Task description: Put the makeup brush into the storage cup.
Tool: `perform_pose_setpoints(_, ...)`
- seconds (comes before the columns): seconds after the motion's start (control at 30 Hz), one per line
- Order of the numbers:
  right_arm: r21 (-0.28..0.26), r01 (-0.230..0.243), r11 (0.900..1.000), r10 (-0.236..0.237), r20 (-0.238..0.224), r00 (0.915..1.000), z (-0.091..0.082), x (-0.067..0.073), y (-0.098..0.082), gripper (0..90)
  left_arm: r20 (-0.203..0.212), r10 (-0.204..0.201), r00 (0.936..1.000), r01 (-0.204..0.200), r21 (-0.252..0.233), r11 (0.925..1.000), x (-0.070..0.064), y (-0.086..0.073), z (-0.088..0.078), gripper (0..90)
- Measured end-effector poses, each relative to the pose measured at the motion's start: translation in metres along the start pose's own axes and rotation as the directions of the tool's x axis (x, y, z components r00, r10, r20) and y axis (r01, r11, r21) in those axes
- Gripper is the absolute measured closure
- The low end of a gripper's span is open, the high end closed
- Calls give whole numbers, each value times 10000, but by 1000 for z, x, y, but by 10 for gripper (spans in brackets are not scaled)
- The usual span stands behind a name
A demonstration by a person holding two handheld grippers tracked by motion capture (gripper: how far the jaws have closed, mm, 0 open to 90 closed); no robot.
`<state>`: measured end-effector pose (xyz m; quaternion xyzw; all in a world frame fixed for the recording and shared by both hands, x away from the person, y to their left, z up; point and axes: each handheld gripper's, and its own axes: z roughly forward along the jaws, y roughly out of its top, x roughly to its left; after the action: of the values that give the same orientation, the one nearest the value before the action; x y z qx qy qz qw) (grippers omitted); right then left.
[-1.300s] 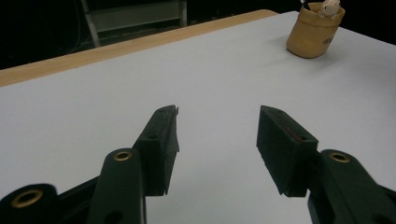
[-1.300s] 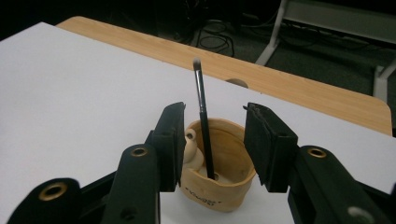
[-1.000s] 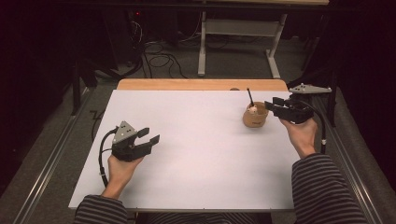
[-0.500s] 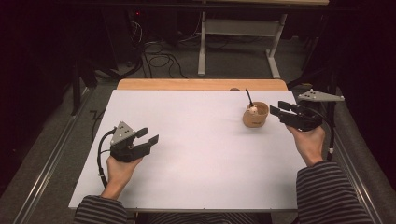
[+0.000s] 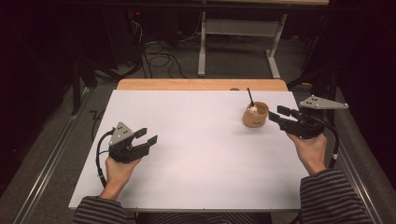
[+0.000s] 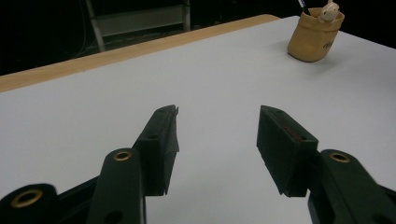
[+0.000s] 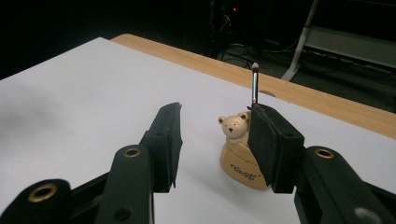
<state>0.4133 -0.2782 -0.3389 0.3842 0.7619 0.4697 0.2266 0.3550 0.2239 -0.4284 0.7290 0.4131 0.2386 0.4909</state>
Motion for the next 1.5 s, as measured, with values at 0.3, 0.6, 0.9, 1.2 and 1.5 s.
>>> perform_pose_setpoints(0.3, -159, 59, 9999, -62, -191, 9998, -8, 9, -3, 553, 13, 4, 10000, -4, -28, 10000, 0, 0, 0, 480)
perform_pose_setpoints(0.6, -219, 88, 9997, -93, -258, 9996, -12, 13, -10, 553, -26, 19, 10000, -19, -34, 10000, 0, 0, 0, 481)
perform_pose_setpoints(0.9, -236, -132, 9996, 126, -279, 9995, -9, 13, -25, 553, 123, 10, 9999, -10, -3, 10000, 0, 1, 5, 481)
perform_pose_setpoints(1.2, -371, -152, 9992, 141, -308, 9994, -14, 17, -33, 553, 144, -14, 9999, 14, -33, 10000, 1, 1, 5, 482)
perform_pose_setpoints(1.5, -385, -398, 9985, 386, -328, 9987, -17, 17, -48, 553, 145, -21, 9999, 22, -17, 10000, 1, 1, 5, 482)
